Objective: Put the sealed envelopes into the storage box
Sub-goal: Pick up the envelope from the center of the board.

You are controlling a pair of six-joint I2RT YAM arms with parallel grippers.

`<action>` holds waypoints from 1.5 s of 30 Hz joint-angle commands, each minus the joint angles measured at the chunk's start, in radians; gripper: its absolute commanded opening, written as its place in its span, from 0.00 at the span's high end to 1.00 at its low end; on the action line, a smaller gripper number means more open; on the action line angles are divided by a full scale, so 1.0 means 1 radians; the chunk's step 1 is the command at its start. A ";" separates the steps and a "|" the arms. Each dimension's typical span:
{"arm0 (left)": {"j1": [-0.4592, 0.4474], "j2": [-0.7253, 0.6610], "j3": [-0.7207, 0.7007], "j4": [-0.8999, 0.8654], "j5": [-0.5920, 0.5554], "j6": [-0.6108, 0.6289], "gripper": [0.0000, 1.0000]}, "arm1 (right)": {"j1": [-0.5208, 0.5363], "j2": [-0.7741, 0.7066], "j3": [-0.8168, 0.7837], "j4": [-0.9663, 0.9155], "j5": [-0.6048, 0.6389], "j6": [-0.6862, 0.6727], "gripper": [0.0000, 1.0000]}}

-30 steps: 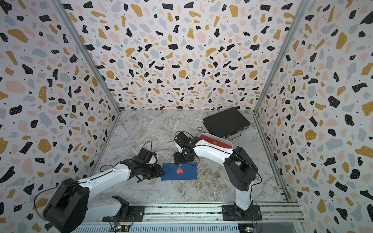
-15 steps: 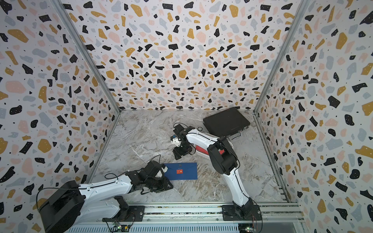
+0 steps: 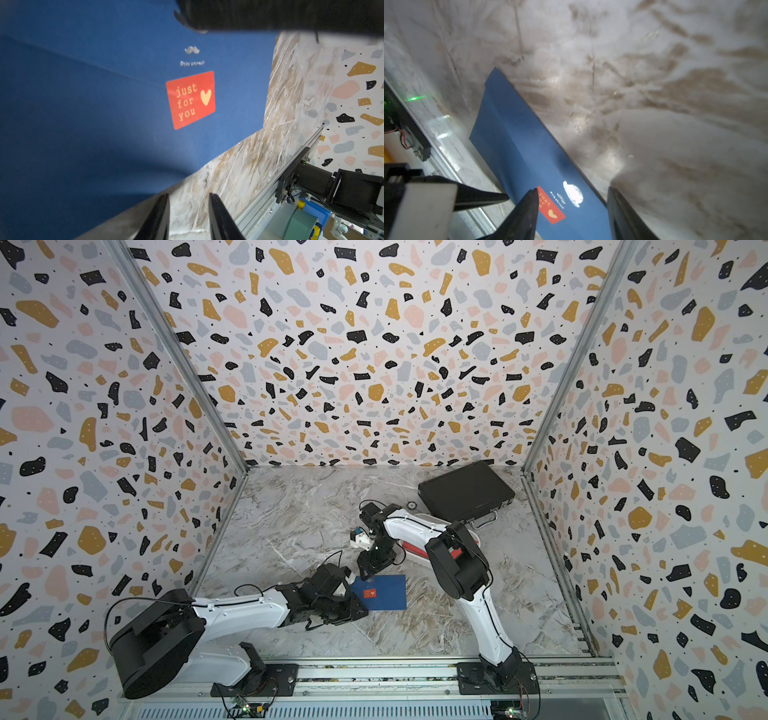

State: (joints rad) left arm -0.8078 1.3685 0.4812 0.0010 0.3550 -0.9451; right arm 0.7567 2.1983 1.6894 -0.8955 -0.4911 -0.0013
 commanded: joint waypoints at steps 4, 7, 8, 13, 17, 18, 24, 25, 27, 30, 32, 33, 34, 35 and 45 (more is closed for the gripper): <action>0.029 0.028 0.017 -0.087 -0.085 0.032 0.63 | 0.006 -0.087 -0.142 -0.021 -0.019 0.049 0.43; 0.045 0.011 0.018 -0.105 -0.102 0.042 0.62 | 0.006 -0.148 -0.217 0.019 -0.042 0.091 0.43; 0.052 0.007 0.021 -0.116 -0.107 0.048 0.62 | 0.006 -0.170 -0.244 0.033 -0.046 0.110 0.43; 0.120 -0.005 0.040 -0.148 -0.121 0.099 0.60 | 0.008 -0.292 -0.424 0.168 -0.132 0.247 0.47; 0.198 -0.022 0.060 -0.168 -0.121 0.135 0.59 | 0.015 -0.385 -0.494 0.246 -0.063 0.360 0.48; 0.207 -0.026 0.064 -0.170 -0.111 0.139 0.59 | 0.019 -0.397 -0.491 0.238 -0.011 0.377 0.48; 0.210 -0.087 0.029 -0.166 -0.047 0.120 0.60 | 0.060 -0.365 -0.401 0.160 0.214 0.425 0.46; 0.210 -0.103 0.014 -0.162 -0.039 0.113 0.61 | 0.067 -0.351 -0.392 0.157 0.228 0.441 0.46; 0.210 -0.124 -0.005 -0.161 -0.023 0.106 0.62 | 0.088 -0.323 -0.368 0.137 0.280 0.460 0.46; 0.207 -0.139 -0.023 -0.141 0.014 0.086 0.63 | 0.121 -0.291 -0.338 0.116 0.338 0.467 0.46; 0.196 -0.140 -0.050 -0.092 0.041 0.043 0.64 | 0.134 -0.276 -0.330 0.116 0.349 0.476 0.47; 0.188 -0.138 -0.058 -0.077 0.046 0.031 0.64 | 0.137 -0.271 -0.329 0.117 0.350 0.479 0.47; 0.180 -0.133 -0.063 -0.066 0.047 0.022 0.64 | 0.140 -0.263 -0.327 0.114 0.356 0.484 0.47; 0.170 -0.128 -0.067 -0.057 0.046 0.018 0.65 | 0.142 -0.257 -0.325 0.108 0.363 0.487 0.47; 0.143 -0.063 -0.086 0.020 0.048 -0.009 0.65 | 0.176 -0.220 -0.306 0.060 0.404 0.509 0.48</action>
State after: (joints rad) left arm -0.6540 1.2797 0.4118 -0.0189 0.3965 -0.9363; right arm 0.9184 1.9602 1.3560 -0.7723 -0.1242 0.4877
